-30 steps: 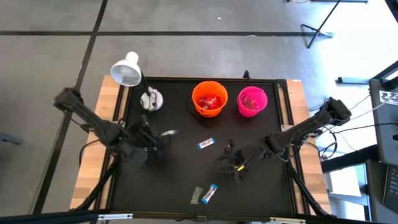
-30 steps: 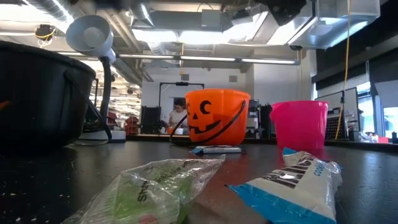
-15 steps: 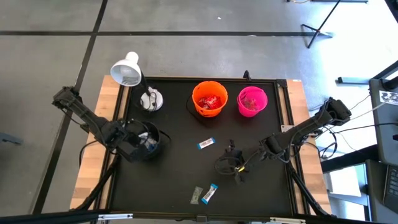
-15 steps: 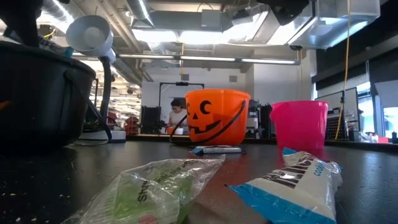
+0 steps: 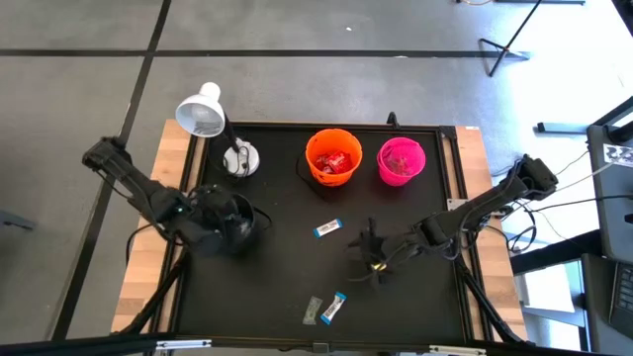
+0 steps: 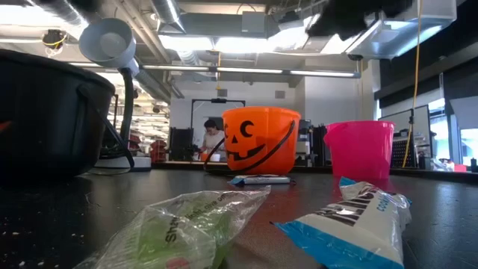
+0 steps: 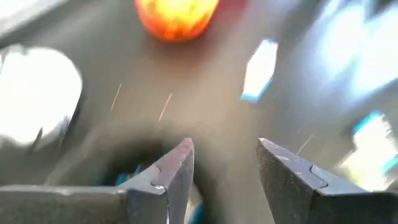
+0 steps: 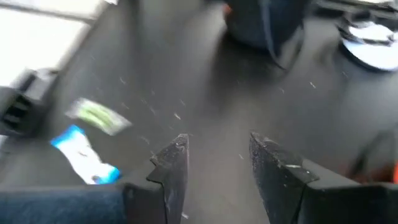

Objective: Sort candy
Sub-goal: Put the white candy into the black bucket

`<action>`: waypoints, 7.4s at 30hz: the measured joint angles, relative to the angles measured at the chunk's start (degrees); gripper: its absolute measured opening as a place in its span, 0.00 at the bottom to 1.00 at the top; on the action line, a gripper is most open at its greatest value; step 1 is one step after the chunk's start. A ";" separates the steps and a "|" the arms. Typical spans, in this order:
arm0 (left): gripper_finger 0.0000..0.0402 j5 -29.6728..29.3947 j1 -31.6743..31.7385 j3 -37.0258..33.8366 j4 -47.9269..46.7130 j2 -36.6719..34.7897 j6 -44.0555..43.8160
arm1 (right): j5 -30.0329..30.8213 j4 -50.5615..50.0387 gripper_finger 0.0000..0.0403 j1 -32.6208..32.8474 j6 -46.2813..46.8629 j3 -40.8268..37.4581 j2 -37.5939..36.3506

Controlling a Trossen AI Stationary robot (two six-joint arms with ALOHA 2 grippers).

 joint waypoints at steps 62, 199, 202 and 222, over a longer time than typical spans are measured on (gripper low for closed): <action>0.40 0.53 3.74 -21.81 93.34 1.00 61.82 | -10.26 4.66 0.04 -22.01 0.17 -4.60 23.10; 0.37 -27.03 -12.13 2.43 6.41 1.75 7.97 | -30.10 9.14 0.62 -10.50 7.17 -4.76 0.13; 0.36 -31.55 -13.13 2.48 18.41 3.01 19.92 | -23.79 9.84 0.62 -5.99 3.44 -4.76 0.94; 0.35 -23.29 -8.74 2.41 44.48 19.83 35.18 | -13.66 12.65 0.62 3.85 7.77 -4.78 12.18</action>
